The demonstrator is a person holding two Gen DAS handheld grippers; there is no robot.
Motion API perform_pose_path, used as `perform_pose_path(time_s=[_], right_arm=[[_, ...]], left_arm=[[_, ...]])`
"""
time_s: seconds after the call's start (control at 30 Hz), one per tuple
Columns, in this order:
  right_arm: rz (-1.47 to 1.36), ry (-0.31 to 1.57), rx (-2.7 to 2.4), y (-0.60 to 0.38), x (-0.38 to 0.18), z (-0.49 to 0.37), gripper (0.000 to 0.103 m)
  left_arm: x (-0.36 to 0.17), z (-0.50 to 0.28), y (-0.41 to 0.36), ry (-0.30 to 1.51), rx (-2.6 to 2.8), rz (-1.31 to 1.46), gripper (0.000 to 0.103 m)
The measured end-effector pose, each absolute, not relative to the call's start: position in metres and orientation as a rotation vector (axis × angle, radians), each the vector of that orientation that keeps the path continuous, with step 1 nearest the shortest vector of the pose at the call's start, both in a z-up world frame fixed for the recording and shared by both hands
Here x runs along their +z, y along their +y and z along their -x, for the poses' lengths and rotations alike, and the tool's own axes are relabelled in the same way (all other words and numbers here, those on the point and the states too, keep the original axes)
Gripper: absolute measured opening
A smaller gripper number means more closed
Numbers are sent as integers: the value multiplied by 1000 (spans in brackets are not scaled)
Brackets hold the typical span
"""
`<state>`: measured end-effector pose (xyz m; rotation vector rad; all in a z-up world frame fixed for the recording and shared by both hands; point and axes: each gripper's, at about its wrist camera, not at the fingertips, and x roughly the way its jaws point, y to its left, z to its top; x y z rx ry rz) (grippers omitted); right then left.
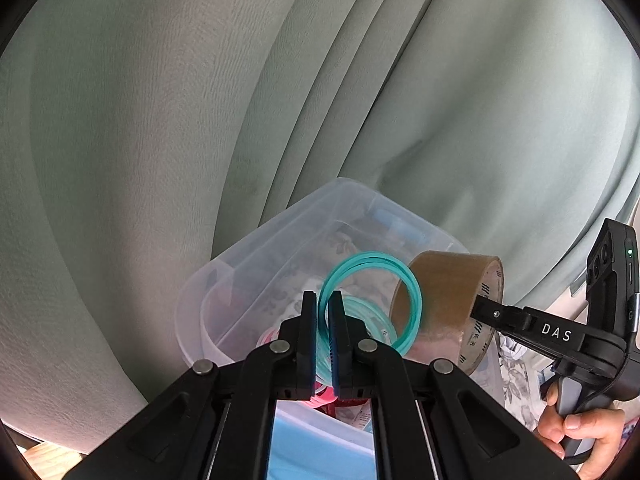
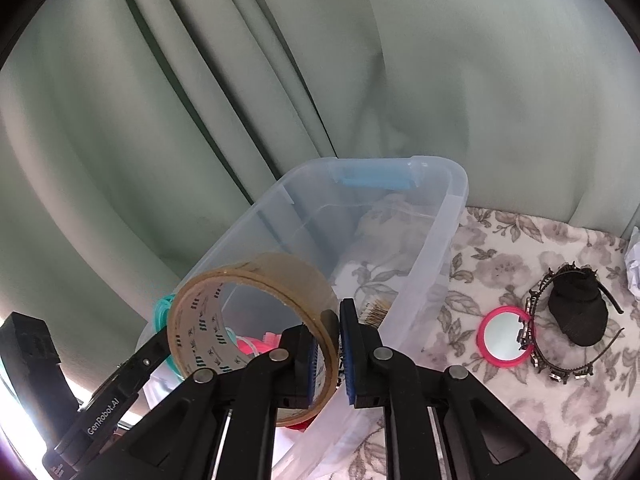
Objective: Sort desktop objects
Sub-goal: 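Carry the teal hair ties and tape roll over the clear bin with both tools, then open the left tool to drop the hair ties while the right tool drops the tape roll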
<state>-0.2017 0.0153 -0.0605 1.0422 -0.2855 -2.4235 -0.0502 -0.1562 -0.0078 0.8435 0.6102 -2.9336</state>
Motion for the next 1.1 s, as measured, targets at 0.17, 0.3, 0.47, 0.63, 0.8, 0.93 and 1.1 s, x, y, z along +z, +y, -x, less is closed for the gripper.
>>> perform_pose_path(time_s=[0.17, 0.3, 0.47, 0.63, 0.8, 0.93, 1.1], right_arm=[[-1036, -225, -2429, 8, -58, 199, 27], [-1035, -198, -2432, 4, -58, 196, 29], [-1037, -216, -2427, 6, -58, 196, 29], [-1036, -203, -2429, 5, -57, 194, 32], [-1036, -184, -2419, 2, -56, 190, 38], [-1020, -213, -2404, 3, -54, 185, 47], [-1006, -224, -2411, 6, -51, 183, 52]], left_arm=[[-10, 54, -156, 613, -2927, -843, 5], [-10, 50, -156, 610, -2924, -846, 6], [-10, 48, -156, 604, -2922, -851, 7], [-10, 48, -156, 606, -2923, -852, 13], [-7, 44, -153, 605, -2942, -842, 39], [-7, 40, -153, 594, -2943, -845, 41], [-7, 44, -151, 599, -2943, -848, 45]])
